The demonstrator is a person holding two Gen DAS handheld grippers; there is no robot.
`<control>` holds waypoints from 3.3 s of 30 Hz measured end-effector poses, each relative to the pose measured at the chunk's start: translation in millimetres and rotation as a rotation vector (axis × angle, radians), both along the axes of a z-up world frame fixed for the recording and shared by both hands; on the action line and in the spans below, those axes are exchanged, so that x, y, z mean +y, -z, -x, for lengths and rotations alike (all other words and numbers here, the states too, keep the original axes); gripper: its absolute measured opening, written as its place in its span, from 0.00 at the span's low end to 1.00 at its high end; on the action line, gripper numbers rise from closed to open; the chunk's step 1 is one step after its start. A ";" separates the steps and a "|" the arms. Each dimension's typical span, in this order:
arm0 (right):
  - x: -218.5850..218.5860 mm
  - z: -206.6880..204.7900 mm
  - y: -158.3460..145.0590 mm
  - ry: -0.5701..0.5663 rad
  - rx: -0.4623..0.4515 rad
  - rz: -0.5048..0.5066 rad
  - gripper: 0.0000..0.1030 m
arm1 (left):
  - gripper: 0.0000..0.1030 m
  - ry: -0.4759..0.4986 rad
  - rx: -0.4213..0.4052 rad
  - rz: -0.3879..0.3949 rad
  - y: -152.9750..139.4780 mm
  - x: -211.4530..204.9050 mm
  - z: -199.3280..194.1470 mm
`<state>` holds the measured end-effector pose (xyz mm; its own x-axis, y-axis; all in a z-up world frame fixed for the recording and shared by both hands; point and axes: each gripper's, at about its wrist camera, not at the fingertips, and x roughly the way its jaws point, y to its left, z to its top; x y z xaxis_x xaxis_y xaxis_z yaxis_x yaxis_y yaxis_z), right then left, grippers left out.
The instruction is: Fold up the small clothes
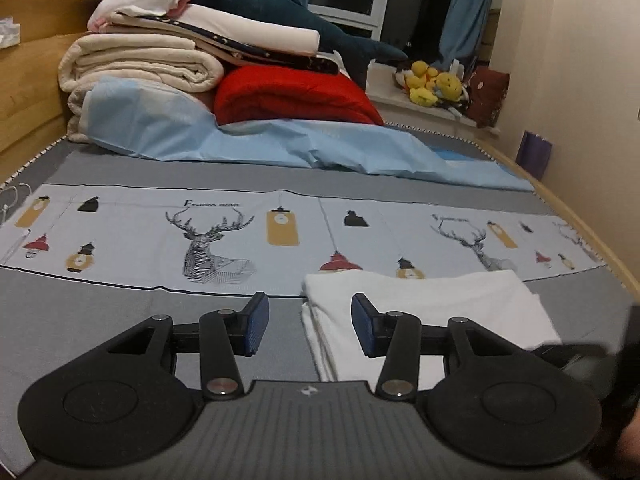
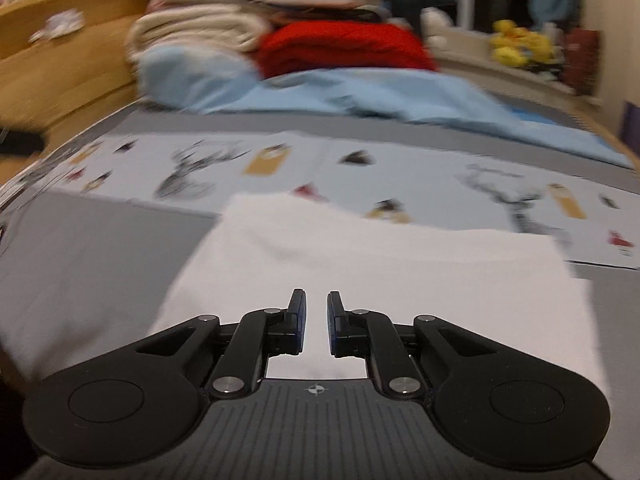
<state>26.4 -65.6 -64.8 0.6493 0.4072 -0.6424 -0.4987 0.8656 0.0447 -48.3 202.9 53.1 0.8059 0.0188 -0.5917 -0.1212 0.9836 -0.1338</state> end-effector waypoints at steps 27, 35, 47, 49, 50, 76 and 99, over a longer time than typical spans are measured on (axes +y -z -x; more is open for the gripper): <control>100.9 11.5 40.9 -0.389 0.092 0.094 0.09 | 0.61 0.009 0.237 0.141 48.4 24.0 -56.2; 62.2 4.7 0.4 -0.336 0.098 -0.053 0.08 | 0.86 0.022 0.473 0.484 121.2 36.3 -117.7; 42.1 9.9 -7.6 -0.354 0.132 -0.095 0.08 | 0.86 0.040 0.647 0.624 180.4 40.3 -179.3; 43.3 10.0 -7.8 -0.355 0.134 -0.093 0.08 | 0.85 0.045 0.665 0.626 188.2 37.5 -184.8; 44.4 10.4 -7.4 -0.357 0.134 -0.090 0.08 | 0.80 0.053 0.671 0.625 190.9 35.6 -186.6; -43.1 8.0 -63.4 0.006 0.184 -0.531 0.07 | 0.52 0.100 0.154 0.617 68.7 18.6 -103.5; -251.7 -55.3 -3.9 0.628 0.482 -0.447 0.32 | 0.52 0.191 0.306 0.308 87.1 -97.5 -86.6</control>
<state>81.7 -317.3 -61.0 0.5376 0.3454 -0.7692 0.2188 0.8238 0.5229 38.3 105.4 -34.0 0.5658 -0.3264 -0.7572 -0.0209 0.9123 -0.4089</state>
